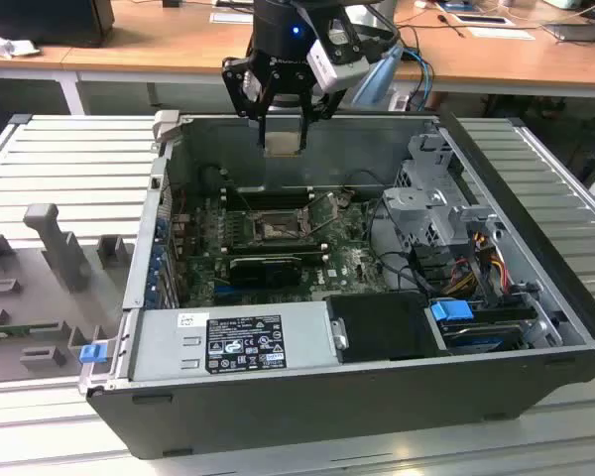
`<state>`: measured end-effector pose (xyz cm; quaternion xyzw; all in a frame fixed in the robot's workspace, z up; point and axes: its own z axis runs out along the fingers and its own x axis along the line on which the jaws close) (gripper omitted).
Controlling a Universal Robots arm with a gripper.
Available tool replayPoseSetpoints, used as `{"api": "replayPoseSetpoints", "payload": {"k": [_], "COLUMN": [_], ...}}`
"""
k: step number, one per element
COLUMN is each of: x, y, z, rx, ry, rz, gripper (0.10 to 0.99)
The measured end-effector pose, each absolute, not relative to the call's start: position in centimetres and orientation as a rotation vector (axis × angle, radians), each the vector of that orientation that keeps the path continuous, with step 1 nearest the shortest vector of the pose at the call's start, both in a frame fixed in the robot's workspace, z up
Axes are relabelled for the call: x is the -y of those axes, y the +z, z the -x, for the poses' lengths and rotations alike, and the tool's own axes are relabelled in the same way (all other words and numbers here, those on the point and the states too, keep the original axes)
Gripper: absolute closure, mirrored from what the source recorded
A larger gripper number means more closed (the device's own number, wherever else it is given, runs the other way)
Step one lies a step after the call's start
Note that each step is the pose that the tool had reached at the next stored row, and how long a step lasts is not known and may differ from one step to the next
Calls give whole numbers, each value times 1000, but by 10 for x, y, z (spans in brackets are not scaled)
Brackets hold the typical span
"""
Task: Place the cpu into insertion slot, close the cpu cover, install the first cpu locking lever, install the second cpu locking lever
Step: 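Place the cpu into insertion slot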
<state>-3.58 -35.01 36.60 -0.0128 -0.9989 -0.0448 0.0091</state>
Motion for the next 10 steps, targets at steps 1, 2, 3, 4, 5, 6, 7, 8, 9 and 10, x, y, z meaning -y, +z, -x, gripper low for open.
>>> {"api": "replayPoseSetpoints", "payload": {"k": [1,2,3,4,5,6,7,8,9,10], "x": [350,350,350,350,350,350,350,350,350,350], "y": [366,366,366,366,366,366,366,366,366,366], "z": [36,36,36,36,36,36,36,36,36,36], "rx": [3120,3120,3120,3120,3120,3120,3120,3119,3119,3118], "ry": [-140,-140,-140,-140,-140,-141,-141,-141,-141,-142], "rz": [41,42,44,51,68,107,136,166,195,215], "gripper": [557,557,557,557,557,557,557,557,557,557]}}
